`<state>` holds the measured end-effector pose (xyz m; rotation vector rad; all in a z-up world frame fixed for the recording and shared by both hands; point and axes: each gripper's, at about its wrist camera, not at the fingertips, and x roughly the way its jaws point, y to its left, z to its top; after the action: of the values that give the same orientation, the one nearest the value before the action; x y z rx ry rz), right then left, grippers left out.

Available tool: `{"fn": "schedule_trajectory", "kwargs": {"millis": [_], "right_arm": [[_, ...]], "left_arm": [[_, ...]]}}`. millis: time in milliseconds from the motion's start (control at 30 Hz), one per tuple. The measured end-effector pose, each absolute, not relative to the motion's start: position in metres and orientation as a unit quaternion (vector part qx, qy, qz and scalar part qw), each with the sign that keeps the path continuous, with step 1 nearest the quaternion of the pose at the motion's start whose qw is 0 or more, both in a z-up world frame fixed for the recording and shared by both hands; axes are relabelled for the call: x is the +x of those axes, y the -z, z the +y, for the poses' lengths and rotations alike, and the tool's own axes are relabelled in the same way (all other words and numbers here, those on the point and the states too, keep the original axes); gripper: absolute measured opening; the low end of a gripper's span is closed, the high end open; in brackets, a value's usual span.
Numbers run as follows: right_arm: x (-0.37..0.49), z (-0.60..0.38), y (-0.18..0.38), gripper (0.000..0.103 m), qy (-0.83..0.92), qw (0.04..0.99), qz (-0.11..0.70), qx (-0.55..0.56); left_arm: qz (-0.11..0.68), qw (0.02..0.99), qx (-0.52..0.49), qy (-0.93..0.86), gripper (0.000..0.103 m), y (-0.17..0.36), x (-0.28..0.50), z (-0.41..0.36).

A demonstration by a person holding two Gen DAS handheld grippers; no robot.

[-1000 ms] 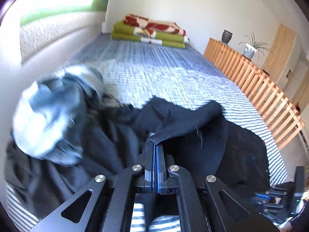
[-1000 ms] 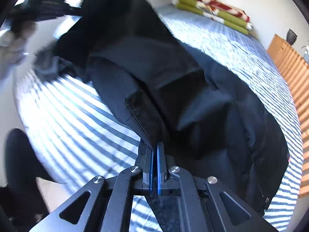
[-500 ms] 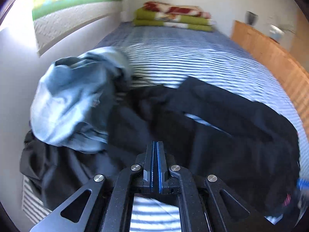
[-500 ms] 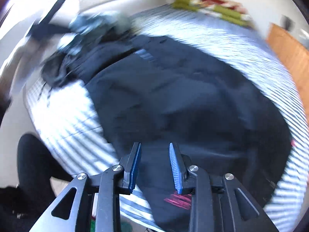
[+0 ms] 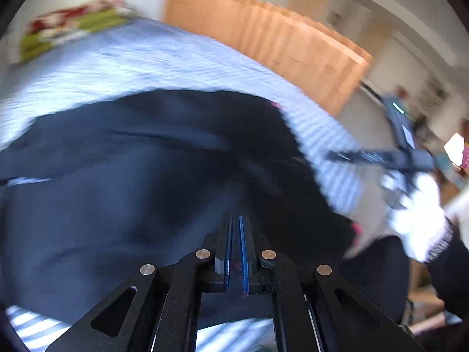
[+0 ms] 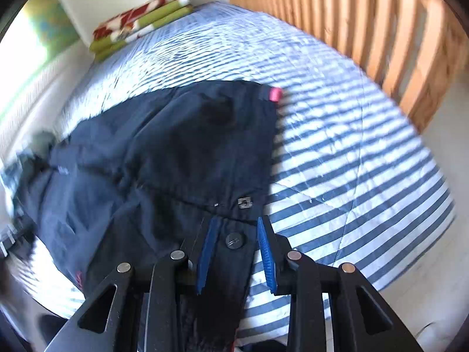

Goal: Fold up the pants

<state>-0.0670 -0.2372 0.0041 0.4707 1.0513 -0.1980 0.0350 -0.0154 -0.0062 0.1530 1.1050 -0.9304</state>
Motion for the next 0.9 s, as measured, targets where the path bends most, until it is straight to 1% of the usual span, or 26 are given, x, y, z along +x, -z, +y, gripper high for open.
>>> {"fn": "schedule_trajectory", "kwargs": {"millis": [100,167,200,233,267,467,600,733,800,900], "right_arm": [[-0.073,-0.252,0.011,0.028,0.082,0.827,0.503,0.239],[-0.073,-0.254,0.02,0.028,0.075,0.825,0.508,0.237],[-0.071,-0.253,0.026,0.028,0.073,0.825,0.511,0.232],[-0.07,-0.25,0.031,0.028,0.068,0.826,0.513,0.223],[-0.07,-0.248,0.035,0.028,0.06,0.828,0.515,0.215],[-0.057,-0.239,0.048,0.027,0.041,0.837,0.517,0.176],[-0.058,-0.239,0.048,0.025,0.032,0.843,0.511,0.168],[-0.063,-0.242,0.044,0.025,0.028,0.854,0.496,0.156],[-0.062,-0.245,0.042,0.025,0.027,0.857,0.492,0.153],[-0.053,-0.244,0.046,0.025,0.026,0.855,0.501,0.135]], "left_arm": [[0.531,0.701,0.107,0.463,0.005,0.044,0.014,-0.063],[0.544,0.691,0.162,0.449,0.005,0.079,0.003,-0.082],[0.541,0.695,0.17,0.442,0.004,0.092,0.0,-0.084],[0.521,0.707,0.145,0.456,0.012,0.093,-0.003,-0.081],[0.53,0.699,0.136,0.46,0.012,0.099,-0.002,-0.08],[0.544,0.691,0.109,0.464,0.013,0.108,0.001,-0.083],[0.532,0.702,0.117,0.458,0.013,0.095,0.004,-0.09],[0.53,0.708,0.116,0.452,0.013,0.087,0.02,-0.078],[0.545,0.699,0.107,0.451,0.013,0.097,0.024,-0.074],[0.543,0.697,0.101,0.458,0.013,0.097,0.027,-0.069]]}}
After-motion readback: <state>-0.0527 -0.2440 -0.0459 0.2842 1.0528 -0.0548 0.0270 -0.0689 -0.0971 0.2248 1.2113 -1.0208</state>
